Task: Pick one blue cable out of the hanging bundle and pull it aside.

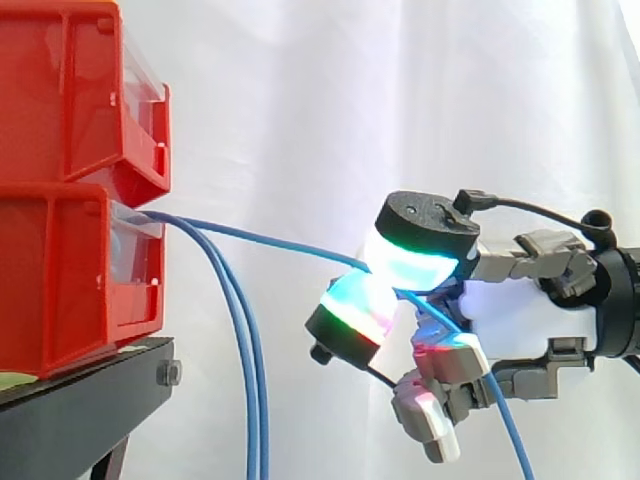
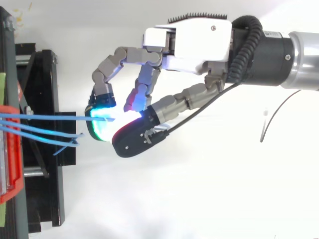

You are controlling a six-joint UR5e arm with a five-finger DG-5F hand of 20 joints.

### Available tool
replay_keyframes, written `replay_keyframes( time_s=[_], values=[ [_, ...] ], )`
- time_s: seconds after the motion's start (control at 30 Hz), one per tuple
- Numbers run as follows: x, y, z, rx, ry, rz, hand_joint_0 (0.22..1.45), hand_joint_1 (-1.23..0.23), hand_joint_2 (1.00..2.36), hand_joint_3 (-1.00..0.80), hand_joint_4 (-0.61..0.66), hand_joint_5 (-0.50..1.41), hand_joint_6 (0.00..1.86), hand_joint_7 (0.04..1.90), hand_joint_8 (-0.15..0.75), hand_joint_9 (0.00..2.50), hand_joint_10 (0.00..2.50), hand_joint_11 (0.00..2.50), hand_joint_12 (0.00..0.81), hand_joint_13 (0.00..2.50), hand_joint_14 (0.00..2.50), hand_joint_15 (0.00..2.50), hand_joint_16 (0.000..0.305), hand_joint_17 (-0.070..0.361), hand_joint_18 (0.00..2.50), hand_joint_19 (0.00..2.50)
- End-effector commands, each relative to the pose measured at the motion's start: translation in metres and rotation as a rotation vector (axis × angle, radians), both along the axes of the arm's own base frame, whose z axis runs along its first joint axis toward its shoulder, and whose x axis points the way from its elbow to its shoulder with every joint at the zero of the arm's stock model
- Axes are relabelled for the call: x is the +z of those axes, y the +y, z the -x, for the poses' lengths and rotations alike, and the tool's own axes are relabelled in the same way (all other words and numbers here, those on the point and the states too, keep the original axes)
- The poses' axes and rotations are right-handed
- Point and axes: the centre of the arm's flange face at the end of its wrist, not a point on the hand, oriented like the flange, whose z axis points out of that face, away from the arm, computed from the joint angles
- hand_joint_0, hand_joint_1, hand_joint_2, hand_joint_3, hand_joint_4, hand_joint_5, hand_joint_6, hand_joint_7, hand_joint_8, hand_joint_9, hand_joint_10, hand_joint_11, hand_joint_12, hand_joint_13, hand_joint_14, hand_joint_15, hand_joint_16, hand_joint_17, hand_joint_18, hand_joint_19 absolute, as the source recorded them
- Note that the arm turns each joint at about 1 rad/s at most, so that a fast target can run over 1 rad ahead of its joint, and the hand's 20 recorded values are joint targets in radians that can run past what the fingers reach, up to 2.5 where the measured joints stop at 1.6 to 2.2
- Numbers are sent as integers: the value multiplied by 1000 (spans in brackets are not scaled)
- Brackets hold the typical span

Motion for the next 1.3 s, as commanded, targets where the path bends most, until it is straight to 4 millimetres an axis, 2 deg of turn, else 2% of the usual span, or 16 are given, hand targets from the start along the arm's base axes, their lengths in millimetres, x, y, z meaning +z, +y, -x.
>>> replay_keyframes(
  time_s=[0.0,0.23,1.27],
  values=[
    [-2,-5,2,4,15,-17,590,-852,1022,-49,-20,-99,907,1067,309,1304,21,756,365,1056,22,676,49,111,905,636],
    [-4,-6,4,-2,31,-53,588,-853,1020,-37,0,-94,906,1076,313,1309,21,735,375,1057,21,671,51,115,916,633],
    [-4,-6,5,0,35,-12,589,-853,1018,-34,43,-88,903,1076,330,1322,20,731,382,1061,20,676,54,121,924,631]
  ],
)
